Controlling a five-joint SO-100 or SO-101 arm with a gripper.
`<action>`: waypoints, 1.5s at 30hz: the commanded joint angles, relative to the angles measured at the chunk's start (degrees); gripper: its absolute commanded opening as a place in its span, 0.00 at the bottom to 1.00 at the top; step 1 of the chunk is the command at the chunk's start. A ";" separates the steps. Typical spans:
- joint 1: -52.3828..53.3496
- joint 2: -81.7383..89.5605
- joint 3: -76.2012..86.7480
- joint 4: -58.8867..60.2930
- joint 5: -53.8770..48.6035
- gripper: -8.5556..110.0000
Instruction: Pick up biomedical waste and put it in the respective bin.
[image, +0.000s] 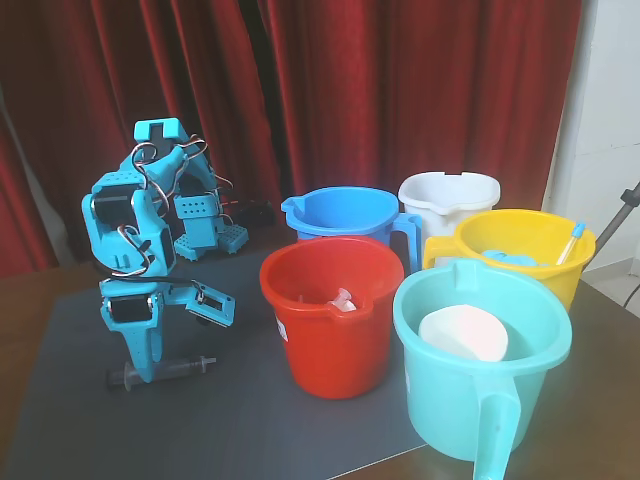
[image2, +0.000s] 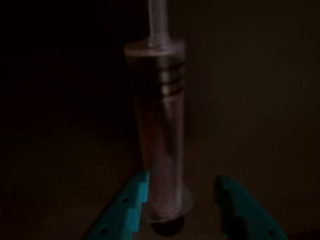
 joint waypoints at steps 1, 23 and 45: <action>-0.53 0.79 0.79 -0.44 0.35 0.19; 0.09 1.76 12.83 -11.87 -0.70 0.07; -1.85 1.49 -7.82 6.42 6.94 0.07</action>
